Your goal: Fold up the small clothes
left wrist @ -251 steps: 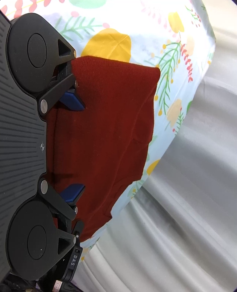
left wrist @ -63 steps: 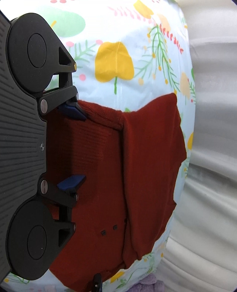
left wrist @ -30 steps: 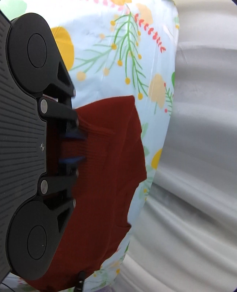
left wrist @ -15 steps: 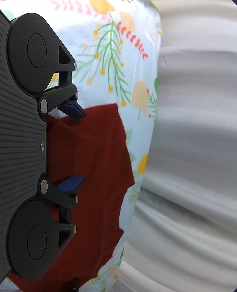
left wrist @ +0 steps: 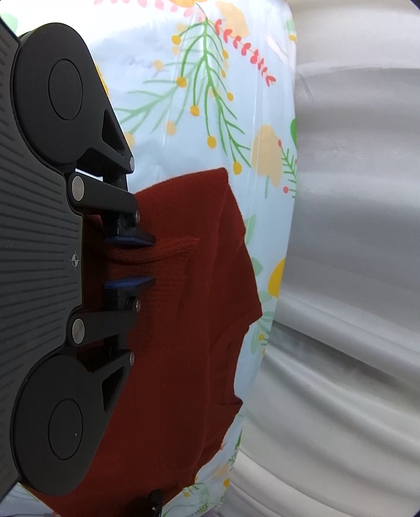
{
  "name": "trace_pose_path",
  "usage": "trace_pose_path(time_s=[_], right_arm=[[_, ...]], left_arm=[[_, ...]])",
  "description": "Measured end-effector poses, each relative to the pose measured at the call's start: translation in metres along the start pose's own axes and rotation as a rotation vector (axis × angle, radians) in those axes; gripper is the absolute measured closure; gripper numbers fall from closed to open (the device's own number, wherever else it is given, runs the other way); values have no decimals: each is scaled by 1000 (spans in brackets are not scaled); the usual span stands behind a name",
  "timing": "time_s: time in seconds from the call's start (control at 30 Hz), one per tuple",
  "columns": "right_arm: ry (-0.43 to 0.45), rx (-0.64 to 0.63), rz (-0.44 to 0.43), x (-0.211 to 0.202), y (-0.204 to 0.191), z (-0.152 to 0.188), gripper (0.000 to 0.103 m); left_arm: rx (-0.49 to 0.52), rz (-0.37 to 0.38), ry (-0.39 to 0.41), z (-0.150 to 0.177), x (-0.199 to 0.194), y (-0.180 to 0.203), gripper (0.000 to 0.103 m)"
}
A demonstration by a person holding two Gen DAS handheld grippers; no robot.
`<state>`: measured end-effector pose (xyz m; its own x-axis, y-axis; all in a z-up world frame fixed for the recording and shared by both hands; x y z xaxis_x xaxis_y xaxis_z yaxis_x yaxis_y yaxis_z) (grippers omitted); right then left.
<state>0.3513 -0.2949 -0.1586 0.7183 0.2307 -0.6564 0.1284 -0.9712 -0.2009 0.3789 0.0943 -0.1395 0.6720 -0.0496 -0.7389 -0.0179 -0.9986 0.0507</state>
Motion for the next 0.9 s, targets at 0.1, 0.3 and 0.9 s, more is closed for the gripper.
trace_pose_path(time_s=[0.1, 0.3, 0.9], right_arm=[[-16, 15, -10, 3, 2, -1, 90], [-13, 26, -5, 3, 3, -2, 94], [278, -23, 125, 11, -18, -110, 94]], left_arm=[[1, 26, -14, -1, 4, 0, 62], [4, 48, -12, -3, 3, 2, 93], [-29, -132, 280, -118, -19, 11, 89]])
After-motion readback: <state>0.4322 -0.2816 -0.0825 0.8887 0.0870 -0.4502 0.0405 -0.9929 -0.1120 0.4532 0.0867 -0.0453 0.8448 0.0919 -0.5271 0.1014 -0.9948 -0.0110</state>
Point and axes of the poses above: each gripper's, at about its wrist camera, not at the fingertips, and x roughly the way its jaws point, y to its right, z to its underside, the point moved 5 cm from there along x, roughly the way its jaws point, and after that the axes turned 13 degrees about -z, right-handed, at the moved point
